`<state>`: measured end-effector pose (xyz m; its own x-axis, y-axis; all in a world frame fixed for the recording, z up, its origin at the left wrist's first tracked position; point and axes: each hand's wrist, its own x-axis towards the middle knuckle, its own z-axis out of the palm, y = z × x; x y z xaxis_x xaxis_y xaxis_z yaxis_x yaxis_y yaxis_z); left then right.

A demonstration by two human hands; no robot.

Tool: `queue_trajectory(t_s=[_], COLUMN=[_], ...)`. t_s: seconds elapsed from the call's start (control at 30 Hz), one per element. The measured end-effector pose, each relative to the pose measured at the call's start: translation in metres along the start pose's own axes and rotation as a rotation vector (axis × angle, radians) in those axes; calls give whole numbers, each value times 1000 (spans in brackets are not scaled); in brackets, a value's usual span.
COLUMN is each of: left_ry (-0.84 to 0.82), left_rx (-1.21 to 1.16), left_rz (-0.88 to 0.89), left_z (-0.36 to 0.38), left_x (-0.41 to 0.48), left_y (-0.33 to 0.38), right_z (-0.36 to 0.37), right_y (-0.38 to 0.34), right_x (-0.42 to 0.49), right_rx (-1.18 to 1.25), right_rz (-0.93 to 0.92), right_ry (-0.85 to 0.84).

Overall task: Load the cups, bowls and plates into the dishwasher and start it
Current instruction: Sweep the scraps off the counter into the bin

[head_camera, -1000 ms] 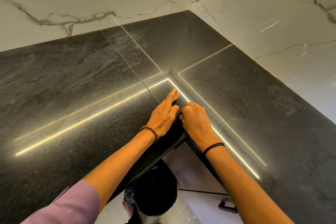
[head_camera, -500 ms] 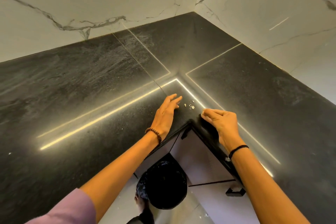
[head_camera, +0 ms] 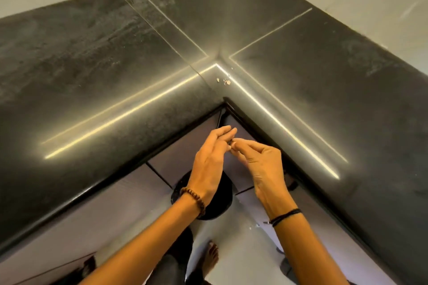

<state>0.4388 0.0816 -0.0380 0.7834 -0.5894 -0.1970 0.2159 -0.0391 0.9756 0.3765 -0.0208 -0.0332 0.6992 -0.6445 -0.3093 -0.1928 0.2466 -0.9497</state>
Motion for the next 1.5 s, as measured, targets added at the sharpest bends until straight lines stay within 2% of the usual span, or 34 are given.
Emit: queue_trajectory(t_s=[0.2, 0.37, 0.47, 0.53, 0.63, 0.7, 0.8, 0.9, 0.97, 1.03, 1.2, 1.27, 1.37, 1.5], left_ry=[14, 20, -38, -78, -63, -22, 58, 71, 6, -42, -9, 4, 18, 34], left_rx=[7, 251, 441, 518, 673, 683, 549, 654, 738, 721, 654, 609, 679, 680], left_rz=[-139, -292, -380, -407, -374, -382, -492, -403, -353, -356, -295, -220, -65, 204], left_z=[4, -2, -11, -21, -37, -44, -48, -50, -49, -44, -23, -17, -11, -7], left_x=[5, 27, 50, 61, 70, 75, 81, 83, 81, 78, 66, 57, 43, 31], left_y=[-80, -192, -252, -282, -310, -320, -317, -312, -302, -286, -225, -195, -142, -73], right_z=[-16, -33, -34, -32, -24, -21, -17, -16, -15, -13, -11, -10, -7, 0], right_y=[82, 209, 267, 299, 330, 337, 336, 332, 315, 296, 232, 197, 140, 73], right_x=[12, 48, 75, 91, 109, 119, 124, 123, 118, 112, 86, 71, 45, 24], right_rx=[3, -163, -456, -581, -787, -891, -938, -952, -985, -965, -904, -869, -839, -812], right_rz=[153, 292, 310, 318, 241, 222, 192, 90, 29, -3, -97, -153, -188, -386], right_ry=[26, 87, 0, 0, -101, -142, -107, -56, -78, -85, -59, -47, -24, 62])
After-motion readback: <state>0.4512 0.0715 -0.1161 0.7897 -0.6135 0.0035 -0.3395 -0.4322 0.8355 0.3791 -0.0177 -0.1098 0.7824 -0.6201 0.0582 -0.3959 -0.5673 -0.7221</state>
